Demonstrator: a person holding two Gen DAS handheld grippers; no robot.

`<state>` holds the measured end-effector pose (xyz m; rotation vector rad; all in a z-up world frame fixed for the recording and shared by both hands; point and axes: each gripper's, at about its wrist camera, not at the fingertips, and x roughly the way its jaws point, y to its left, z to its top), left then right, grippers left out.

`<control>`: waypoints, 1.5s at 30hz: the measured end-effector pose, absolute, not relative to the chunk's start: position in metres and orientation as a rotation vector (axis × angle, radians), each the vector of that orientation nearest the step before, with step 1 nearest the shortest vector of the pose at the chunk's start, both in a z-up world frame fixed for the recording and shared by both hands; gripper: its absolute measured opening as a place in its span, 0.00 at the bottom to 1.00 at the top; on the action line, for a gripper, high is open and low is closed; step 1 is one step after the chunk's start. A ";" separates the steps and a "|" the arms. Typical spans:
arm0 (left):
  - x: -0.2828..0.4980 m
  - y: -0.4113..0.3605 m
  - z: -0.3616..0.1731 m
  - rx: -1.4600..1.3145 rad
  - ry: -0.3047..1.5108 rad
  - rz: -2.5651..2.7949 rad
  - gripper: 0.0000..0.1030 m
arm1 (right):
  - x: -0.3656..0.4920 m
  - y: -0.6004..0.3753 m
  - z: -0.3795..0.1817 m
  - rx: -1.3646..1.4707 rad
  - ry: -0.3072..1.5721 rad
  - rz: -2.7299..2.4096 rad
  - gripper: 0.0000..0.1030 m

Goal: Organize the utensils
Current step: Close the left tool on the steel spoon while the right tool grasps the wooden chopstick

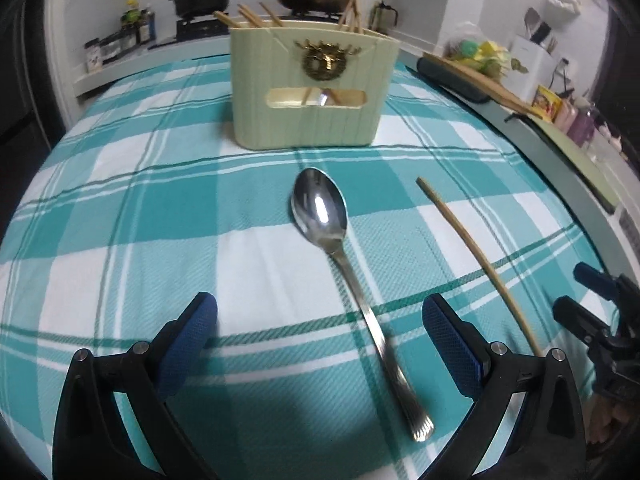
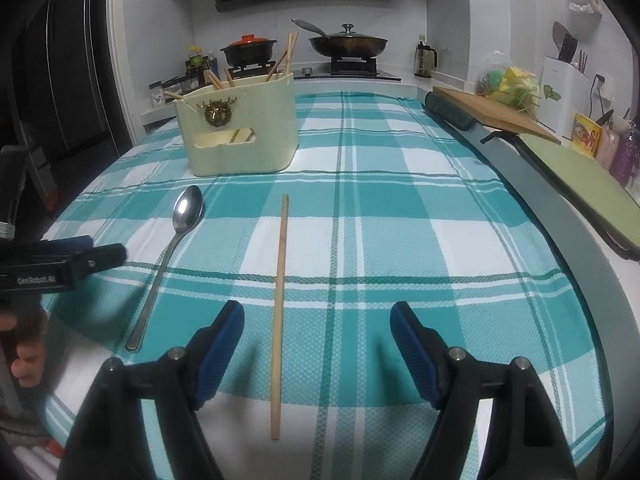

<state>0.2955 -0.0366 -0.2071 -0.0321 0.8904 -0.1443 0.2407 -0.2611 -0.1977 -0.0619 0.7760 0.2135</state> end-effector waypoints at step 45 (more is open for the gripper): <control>0.316 0.016 -0.226 0.064 1.028 -0.178 0.76 | 0.295 -0.222 -0.230 -0.203 1.058 0.329 0.45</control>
